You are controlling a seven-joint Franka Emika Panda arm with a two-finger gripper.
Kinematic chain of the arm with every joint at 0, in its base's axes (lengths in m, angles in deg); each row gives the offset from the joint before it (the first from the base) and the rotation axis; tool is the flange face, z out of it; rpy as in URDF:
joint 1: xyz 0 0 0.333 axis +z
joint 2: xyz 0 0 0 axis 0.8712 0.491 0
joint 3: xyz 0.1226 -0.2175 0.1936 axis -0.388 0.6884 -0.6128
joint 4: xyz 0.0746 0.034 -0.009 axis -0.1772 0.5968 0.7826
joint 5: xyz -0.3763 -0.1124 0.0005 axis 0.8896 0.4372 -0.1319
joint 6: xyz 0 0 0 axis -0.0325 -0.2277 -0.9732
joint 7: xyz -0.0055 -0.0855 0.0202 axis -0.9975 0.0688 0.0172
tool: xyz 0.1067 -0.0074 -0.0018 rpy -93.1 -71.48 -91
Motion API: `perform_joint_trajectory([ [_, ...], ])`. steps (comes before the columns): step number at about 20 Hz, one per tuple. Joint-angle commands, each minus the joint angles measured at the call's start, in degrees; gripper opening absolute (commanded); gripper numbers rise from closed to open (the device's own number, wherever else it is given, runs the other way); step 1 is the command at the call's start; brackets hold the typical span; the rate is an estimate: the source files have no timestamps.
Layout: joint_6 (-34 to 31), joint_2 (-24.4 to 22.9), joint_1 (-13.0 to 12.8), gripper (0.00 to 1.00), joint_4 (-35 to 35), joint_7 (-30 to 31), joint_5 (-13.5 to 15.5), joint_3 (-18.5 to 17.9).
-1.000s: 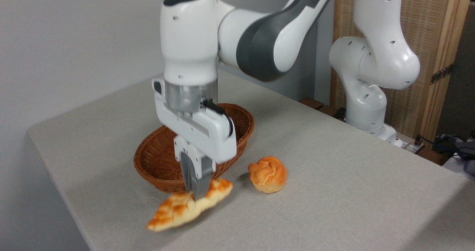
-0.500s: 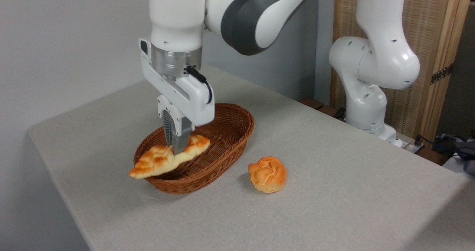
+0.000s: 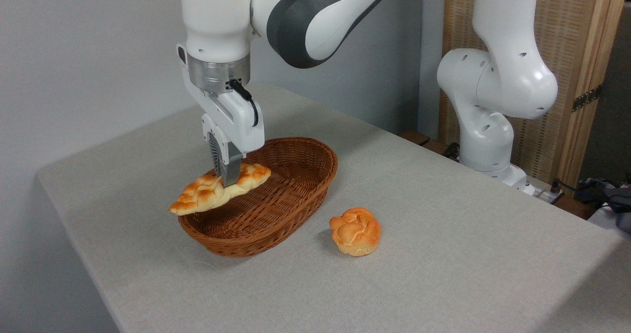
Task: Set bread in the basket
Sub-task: 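Lower the braided loaf into the basket and open the gripper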
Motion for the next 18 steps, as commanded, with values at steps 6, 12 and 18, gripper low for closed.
perform_joint_trajectory([
  [6,-1.48,0.95,0.01,0.04,-0.23,0.82,0.97,0.90],
  [12,-1.48,1.12,0.01,0.30,-0.23,0.91,0.89,0.90],
  [18,-1.48,1.21,0.01,0.50,-0.15,1.88,0.71,0.90],
])
